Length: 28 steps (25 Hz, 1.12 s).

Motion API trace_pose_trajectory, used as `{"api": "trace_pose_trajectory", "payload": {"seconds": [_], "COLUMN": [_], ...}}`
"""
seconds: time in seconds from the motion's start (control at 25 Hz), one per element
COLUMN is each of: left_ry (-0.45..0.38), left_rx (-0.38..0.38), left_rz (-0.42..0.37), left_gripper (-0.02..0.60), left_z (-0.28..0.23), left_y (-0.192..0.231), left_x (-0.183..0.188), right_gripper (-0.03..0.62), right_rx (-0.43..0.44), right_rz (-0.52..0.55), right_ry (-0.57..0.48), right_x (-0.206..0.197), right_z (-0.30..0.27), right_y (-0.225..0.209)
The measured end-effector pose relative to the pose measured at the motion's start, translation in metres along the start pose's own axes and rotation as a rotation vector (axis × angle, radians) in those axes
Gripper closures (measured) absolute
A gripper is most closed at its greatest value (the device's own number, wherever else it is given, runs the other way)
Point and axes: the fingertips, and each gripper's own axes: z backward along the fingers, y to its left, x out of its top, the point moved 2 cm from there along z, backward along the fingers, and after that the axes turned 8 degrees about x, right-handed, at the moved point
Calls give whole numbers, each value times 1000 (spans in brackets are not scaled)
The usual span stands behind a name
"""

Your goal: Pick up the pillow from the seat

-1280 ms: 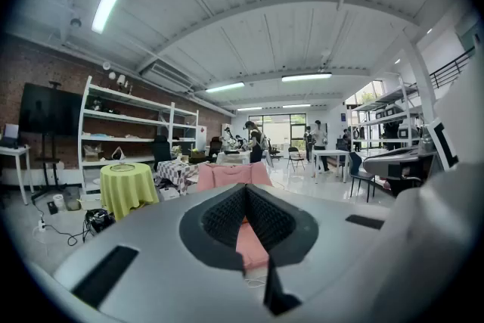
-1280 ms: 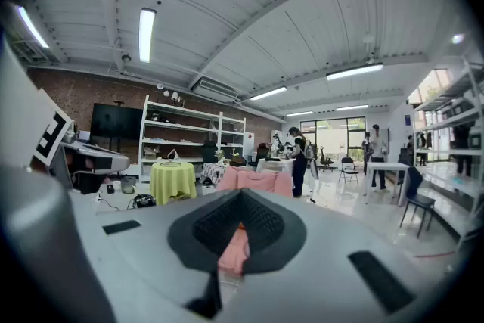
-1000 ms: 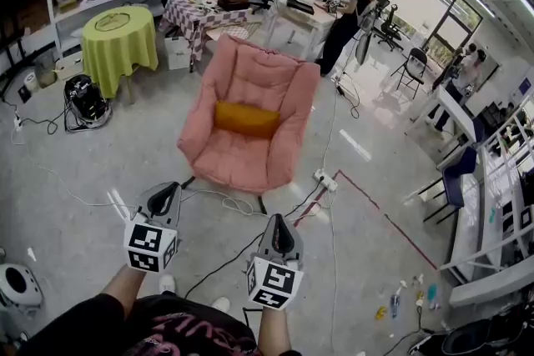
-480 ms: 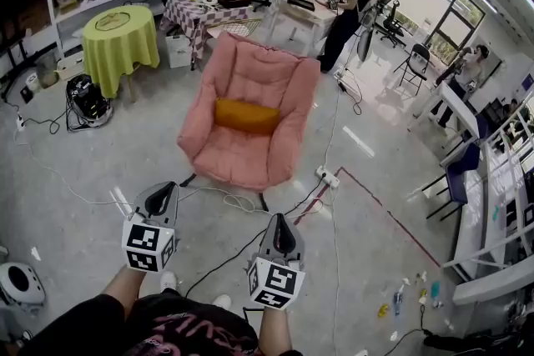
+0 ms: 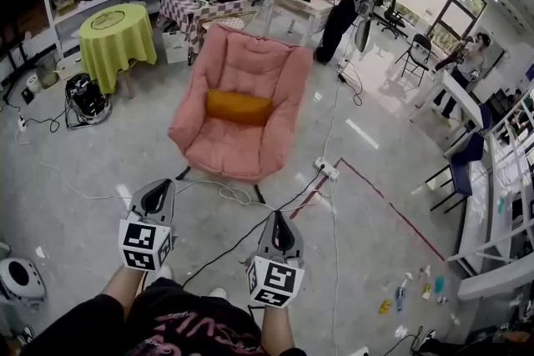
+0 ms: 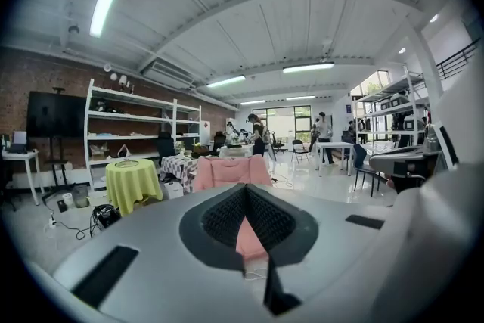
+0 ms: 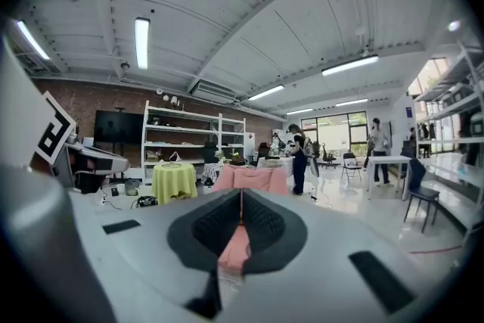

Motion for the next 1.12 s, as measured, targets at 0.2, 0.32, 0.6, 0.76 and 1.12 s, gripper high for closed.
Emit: {"api": "trace_pose_trajectory", "payload": {"seconds": [0.2, 0.32, 0.6, 0.76, 1.12], "left_ry": [0, -9, -29, -39, -4], "left_rx": [16, 28, 16, -7, -32], "left_rz": [-7, -11, -5, -2, -2], "left_gripper": [572, 572, 572, 572, 572], "left_z": [-5, -11, -37, -62, -133], "left_y": [-17, -22, -26, -26, -9], "left_x": [0, 3, -1, -3, -4], "right_gripper": [574, 574, 574, 574, 574], "right_rx": [15, 28, 50, 34, 0], "right_rz": [20, 21, 48, 62, 65], "right_ry": [3, -5, -21, -30, -20], "right_x": [-2, 0, 0, -1, 12], "right_z": [-1, -5, -27, -45, -108], "right_y": [-23, -30, -33, -37, -50]}}
